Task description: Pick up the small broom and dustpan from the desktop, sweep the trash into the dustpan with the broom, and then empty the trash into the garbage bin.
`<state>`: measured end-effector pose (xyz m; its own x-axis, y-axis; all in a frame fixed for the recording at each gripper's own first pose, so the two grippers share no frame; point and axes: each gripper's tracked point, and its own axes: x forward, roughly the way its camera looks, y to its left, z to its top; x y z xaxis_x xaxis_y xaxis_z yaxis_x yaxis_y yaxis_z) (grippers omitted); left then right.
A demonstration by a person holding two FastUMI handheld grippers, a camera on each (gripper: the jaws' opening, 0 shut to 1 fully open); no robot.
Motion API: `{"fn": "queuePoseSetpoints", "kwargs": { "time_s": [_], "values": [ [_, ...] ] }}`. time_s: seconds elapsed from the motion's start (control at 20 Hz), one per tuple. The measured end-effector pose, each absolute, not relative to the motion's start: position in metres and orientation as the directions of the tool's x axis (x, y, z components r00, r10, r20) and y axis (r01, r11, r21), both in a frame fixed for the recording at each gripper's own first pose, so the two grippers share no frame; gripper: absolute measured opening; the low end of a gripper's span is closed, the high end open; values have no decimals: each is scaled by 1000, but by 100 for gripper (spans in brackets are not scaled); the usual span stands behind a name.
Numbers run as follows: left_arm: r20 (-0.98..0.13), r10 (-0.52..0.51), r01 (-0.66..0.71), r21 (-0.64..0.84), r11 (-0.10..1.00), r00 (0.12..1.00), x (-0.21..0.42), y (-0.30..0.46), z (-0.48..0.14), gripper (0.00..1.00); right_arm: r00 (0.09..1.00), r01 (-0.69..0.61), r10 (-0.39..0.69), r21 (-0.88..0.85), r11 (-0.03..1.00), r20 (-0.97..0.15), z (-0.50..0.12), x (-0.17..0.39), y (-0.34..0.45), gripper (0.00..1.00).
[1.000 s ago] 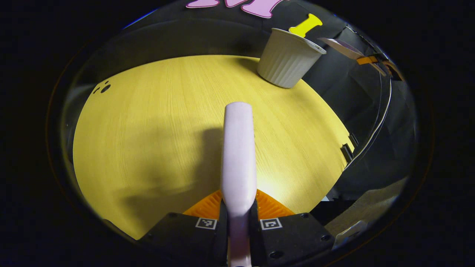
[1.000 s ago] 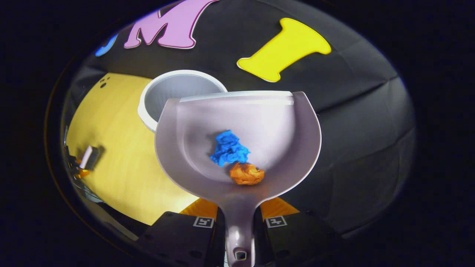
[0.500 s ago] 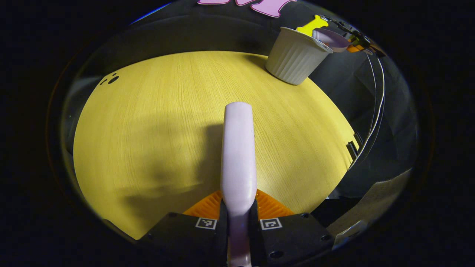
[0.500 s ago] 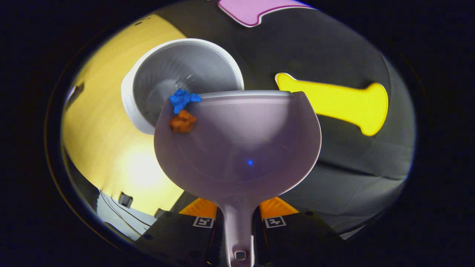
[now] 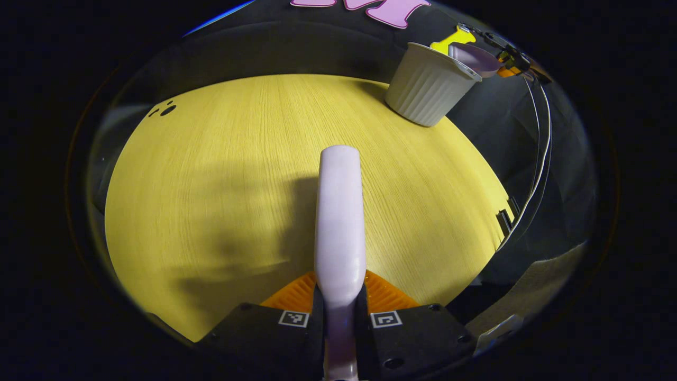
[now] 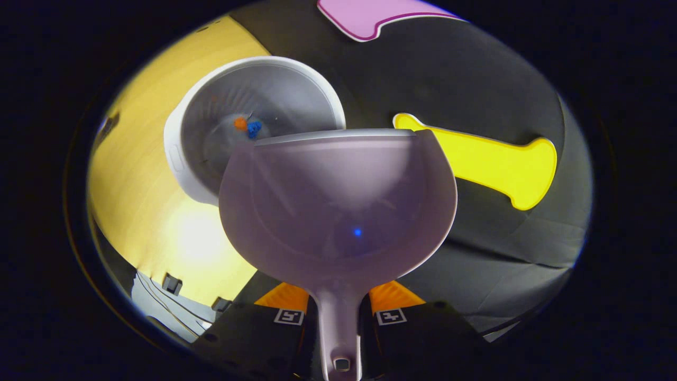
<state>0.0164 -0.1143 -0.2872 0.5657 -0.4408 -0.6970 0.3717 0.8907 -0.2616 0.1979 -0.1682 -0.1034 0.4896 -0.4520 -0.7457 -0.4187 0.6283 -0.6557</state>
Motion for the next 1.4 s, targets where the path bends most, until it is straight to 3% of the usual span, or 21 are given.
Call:
{"fn": "queuePoseSetpoints", "kwargs": {
  "time_s": [0.25, 0.5, 0.75, 0.9, 1.15, 1.3, 1.35, 1.4],
  "values": [
    [-700, -428, 352, -262, 899, 572, 21, -118, -285, 28, 556, -262, -327, -534, 804, -764, -99, 188, -168, 34],
    [-695, -413, 346, -246, 905, 588, 23, -121, -280, 28, 636, -143, -79, -218, 965, -768, -98, 155, -120, 35],
    [-710, -374, 323, -214, 922, 596, 25, -121, -281, 28, 723, -198, 85, -88, 976, -685, -81, 111, -69, 34],
    [-715, -351, 306, -198, 931, 605, 27, -115, -280, 28, 726, -251, 202, 20, 968, -657, -81, 76, -27, 34],
    [-718, -311, 287, -160, 944, 622, 27, -112, -277, 28, 686, -331, 304, 87, 939, -661, -110, 25, 31, 31],
    [-718, -287, 279, -133, 951, 634, 27, -110, -275, 28, 620, -367, 338, 120, 923, -708, -153, -9, 61, 36],
    [-718, -281, 274, -130, 953, 637, 27, -109, -273, 28, 589, -380, 357, 142, 914, -725, -170, -19, 74, 32],
    [-719, -276, 270, -127, 955, 637, 27, -109, -274, 28, 561, -388, 368, 156, 908, -741, -186, -29, 82, 34]
  ]
}}
